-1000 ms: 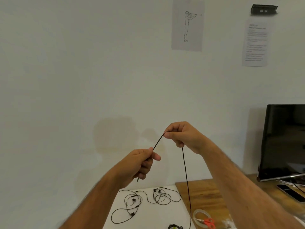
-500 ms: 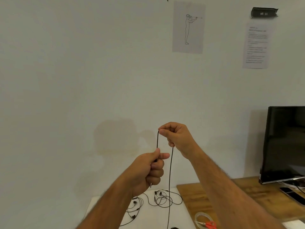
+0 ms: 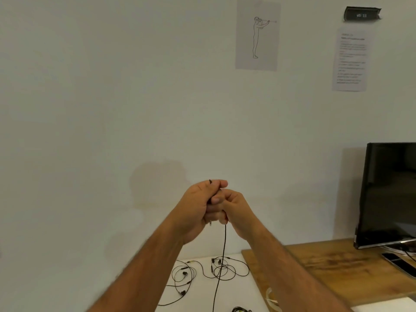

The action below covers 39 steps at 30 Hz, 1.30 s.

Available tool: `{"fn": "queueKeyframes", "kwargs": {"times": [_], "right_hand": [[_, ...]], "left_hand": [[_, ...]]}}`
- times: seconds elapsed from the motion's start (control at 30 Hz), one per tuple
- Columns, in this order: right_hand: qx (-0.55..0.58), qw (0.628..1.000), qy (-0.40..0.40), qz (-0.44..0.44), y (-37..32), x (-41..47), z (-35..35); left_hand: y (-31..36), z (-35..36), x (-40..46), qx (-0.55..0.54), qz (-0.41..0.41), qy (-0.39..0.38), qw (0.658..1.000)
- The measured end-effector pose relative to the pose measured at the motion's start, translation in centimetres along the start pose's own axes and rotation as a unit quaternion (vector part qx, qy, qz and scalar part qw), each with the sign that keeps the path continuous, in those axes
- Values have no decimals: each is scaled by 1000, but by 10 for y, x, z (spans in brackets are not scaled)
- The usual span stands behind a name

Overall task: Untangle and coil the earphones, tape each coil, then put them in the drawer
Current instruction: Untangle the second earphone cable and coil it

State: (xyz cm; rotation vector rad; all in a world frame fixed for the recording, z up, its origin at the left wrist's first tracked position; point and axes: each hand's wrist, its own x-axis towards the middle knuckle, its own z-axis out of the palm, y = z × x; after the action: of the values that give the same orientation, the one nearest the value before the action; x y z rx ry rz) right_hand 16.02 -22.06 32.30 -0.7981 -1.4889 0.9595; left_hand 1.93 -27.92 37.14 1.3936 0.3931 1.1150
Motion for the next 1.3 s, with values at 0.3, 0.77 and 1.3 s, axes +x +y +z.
{"fn": "queueKeyframes", "kwargs": {"times": [0.3, 0.77, 1.3], "right_hand": [[-12, 998, -58, 35, 22, -48, 28], [-284, 956, -70, -2, -8, -53, 21], [-262, 958, -33, -114, -40, -18, -17]], "left_hand": [[-5, -28, 20, 147, 66, 87, 983], [-42, -70, 19, 563, 30, 115, 818], [-34, -39, -6, 88, -174, -32, 980]]}}
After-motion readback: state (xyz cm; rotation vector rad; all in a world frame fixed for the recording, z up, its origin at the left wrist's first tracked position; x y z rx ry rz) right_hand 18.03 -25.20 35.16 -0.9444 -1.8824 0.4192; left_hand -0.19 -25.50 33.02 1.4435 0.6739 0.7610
